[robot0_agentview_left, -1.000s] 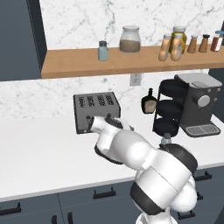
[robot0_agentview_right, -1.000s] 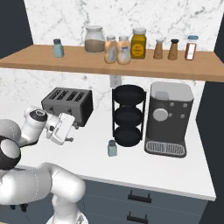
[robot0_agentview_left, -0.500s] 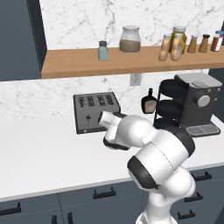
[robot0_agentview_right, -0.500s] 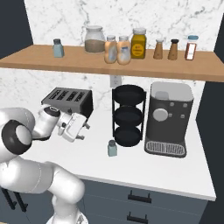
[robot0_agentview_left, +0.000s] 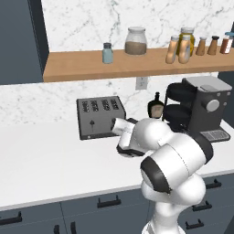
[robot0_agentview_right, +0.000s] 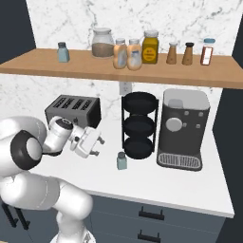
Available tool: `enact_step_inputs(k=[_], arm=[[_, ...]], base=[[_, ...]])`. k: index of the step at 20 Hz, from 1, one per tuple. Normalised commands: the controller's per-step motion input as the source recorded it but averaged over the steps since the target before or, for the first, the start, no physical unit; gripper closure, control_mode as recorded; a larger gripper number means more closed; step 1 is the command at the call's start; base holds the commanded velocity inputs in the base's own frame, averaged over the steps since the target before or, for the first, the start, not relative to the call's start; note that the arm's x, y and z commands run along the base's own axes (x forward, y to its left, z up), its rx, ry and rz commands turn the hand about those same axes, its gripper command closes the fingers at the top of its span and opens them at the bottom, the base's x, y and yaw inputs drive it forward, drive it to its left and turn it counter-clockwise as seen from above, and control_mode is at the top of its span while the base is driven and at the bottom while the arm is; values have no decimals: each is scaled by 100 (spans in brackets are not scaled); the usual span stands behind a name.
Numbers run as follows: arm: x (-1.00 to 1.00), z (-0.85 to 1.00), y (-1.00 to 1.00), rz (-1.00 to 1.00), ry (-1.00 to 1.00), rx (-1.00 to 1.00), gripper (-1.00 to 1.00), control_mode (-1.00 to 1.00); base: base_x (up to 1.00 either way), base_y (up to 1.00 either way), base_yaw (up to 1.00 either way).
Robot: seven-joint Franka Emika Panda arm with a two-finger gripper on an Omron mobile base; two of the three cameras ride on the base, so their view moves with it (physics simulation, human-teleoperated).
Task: Put the shaker and condiment bottle from the counter next to their counterparts in the cabinet.
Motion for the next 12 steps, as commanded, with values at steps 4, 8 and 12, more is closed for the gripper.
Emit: enact_step_inputs(k=[4,8,12], arm=[[-27,-1,-16,1,2,-1,-100,-100],[0,0,-2,0,0,0,-100,-100],[12,-4,-16,0,0,0,-100,-100]], base=[[0,0,0],[0,0,0],[0,0,0]])
